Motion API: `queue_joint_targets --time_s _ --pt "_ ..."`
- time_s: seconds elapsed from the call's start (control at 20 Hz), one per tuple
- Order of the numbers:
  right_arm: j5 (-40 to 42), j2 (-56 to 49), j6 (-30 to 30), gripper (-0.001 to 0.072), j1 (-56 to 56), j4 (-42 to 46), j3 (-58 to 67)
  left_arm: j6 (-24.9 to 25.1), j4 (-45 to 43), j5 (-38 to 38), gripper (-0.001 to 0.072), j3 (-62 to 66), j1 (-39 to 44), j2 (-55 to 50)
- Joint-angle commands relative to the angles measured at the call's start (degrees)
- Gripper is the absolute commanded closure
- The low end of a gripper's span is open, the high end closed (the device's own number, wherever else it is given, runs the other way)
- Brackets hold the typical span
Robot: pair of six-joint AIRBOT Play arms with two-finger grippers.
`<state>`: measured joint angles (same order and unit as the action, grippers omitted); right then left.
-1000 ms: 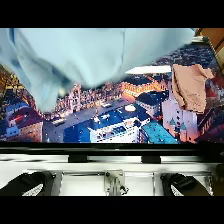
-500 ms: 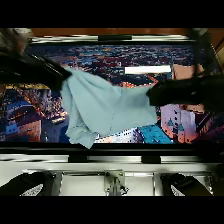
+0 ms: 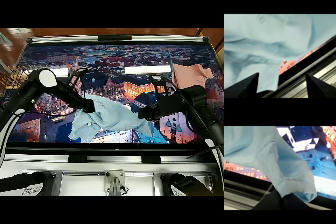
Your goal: Fold the shirts.
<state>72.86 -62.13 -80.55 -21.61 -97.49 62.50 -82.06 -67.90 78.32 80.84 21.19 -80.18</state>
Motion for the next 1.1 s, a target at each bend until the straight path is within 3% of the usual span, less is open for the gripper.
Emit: queue_joint_targets --time_s 0.0,0.15,0.3,0.55,0.85,0.9,0.95,1.05 --pt "-1.8 -1.2 0.4 0.0661 0.0 0.6 -0.9 -1.2 -9.2 8.3 0.0038 1.7 -6.3 2.0" --pt "-2.5 -1.2 0.5 0.0661 0.0 0.6 -0.9 -1.2 -9.9 10.1 0.0039 -0.2 -14.1 4.6" --pt "-3.8 -1.2 1.0 0.0661 0.0 0.6 -0.9 -1.2 -5.4 9.1 0.0039 -8.3 -16.2 4.7" --pt "-5.4 -1.2 1.0 0.0661 0.0 0.6 -0.9 -1.1 3.0 -3.7 0.0040 -24.3 -14.6 4.5" --pt "-7.4 -1.2 1.0 0.0661 0.0 0.6 -0.9 -1.1 9.0 -14.1 0.0049 -28.0 -12.8 2.6" --pt "-7.7 -1.2 1.0 0.0661 0.0 0.6 -0.9 -1.1 9.7 -15.0 0.0081 -27.9 -12.5 2.0" --pt "-7.8 -1.2 1.0 0.0661 0.0 0.6 -0.9 -1.1 10.8 -15.6 0.0220 -27.9 -12.5 1.4" --pt "-8.0 -1.2 1.0 0.0661 0.0 0.6 -0.9 -0.4 12.6 -16.2 0.0607 -27.6 -12.6 0.9"
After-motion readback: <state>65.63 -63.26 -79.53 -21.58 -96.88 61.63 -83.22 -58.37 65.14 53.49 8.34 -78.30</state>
